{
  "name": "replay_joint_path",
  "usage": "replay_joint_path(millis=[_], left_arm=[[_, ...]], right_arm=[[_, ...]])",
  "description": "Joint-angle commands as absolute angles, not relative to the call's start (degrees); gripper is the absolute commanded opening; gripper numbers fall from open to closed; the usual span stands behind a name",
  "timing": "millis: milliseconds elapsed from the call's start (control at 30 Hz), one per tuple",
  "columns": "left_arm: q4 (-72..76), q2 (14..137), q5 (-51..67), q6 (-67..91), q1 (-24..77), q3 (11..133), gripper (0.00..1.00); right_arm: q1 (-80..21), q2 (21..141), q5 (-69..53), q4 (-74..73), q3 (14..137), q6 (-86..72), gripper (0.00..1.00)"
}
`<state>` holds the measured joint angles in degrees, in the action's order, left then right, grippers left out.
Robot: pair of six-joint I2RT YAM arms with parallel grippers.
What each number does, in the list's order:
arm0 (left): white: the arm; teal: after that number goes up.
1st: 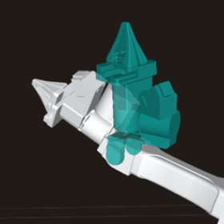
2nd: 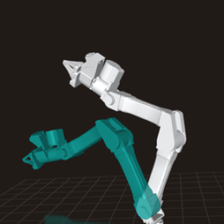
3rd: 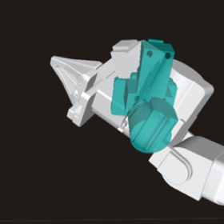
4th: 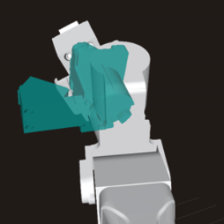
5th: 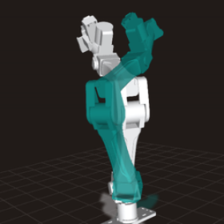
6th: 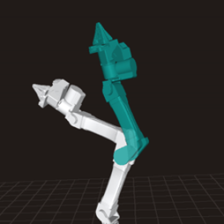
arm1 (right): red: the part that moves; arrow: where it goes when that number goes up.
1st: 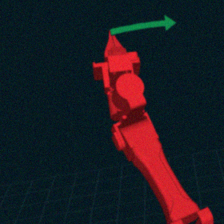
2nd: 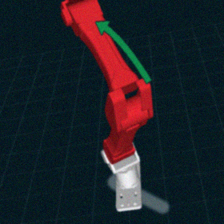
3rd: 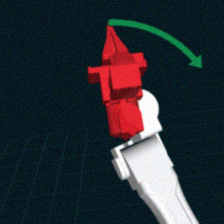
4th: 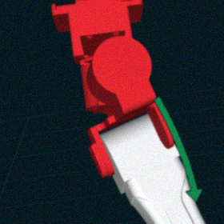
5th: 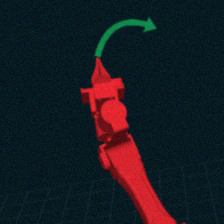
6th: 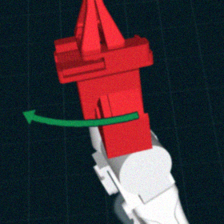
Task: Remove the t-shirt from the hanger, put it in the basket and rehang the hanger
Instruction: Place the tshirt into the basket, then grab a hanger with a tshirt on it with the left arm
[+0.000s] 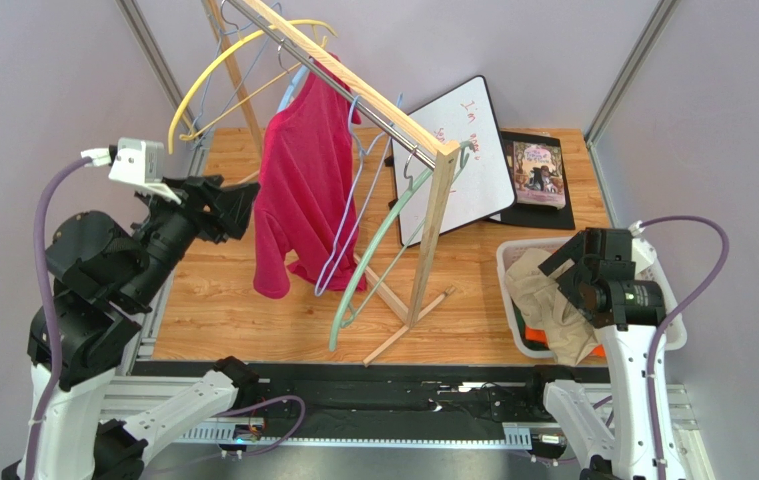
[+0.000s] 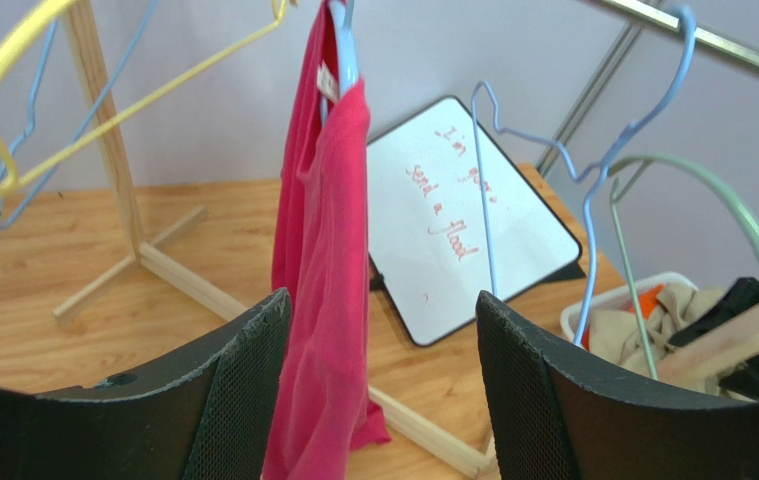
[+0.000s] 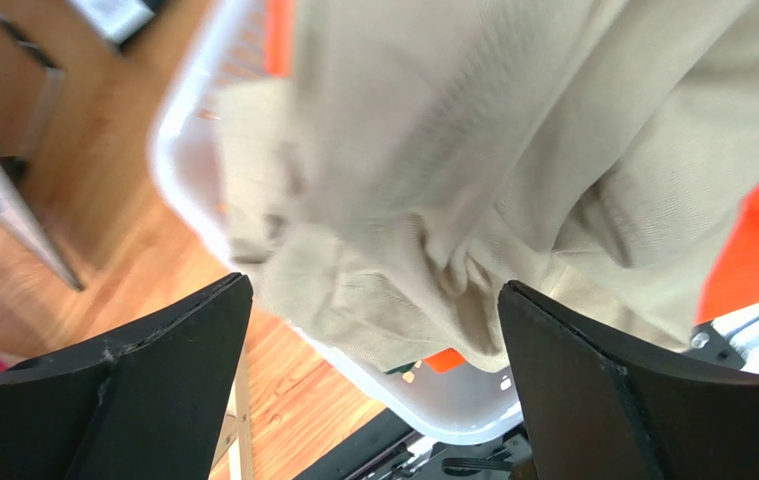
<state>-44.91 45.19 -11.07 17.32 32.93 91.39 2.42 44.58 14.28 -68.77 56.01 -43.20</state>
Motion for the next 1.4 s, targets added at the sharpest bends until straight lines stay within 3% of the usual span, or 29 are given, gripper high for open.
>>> replay_joint_path(millis=[0,300,533,867,933,1100,1233,1367], left_arm=[[-42.5,51.4,-13.1,12.9,33.0,96.7,0.73],[-35.4,62.0,2.2,16.0,21.6,97.7,0.74],[-33.8,66.1,4.7,17.0,20.5,97.8,0.74],[-32.8,67.8,7.3,17.4,17.7,95.6,0.29],[-32.4,68.6,8.3,17.8,17.2,95.7,0.26],[-31.7,69.5,10.7,18.8,16.1,96.2,0.01],[-30.2,68.7,11.2,20.6,14.8,95.4,0.0],[-20.9,65.6,18.9,28.0,9.5,87.4,0.0]], right_arm=[[2.3,42.4,16.0,-69.9,65.5,-33.9,1.0],[1.6,41.2,-10.7,-59.1,70.4,-21.9,0.99],[0.8,47.2,-13.9,-55.3,71.9,-21.0,0.97],[0.7,55.5,-20.9,-43.9,71.0,-23.7,0.96],[0.8,58.3,-19.5,-41.2,71.3,-23.6,0.96],[0.8,68.8,-20.8,-40.5,80.7,-24.6,0.95],[0.9,72.0,-22.9,-38.9,83.9,-25.3,0.95],[0.9,71.5,-21.9,-37.3,83.8,-25.7,0.95]])
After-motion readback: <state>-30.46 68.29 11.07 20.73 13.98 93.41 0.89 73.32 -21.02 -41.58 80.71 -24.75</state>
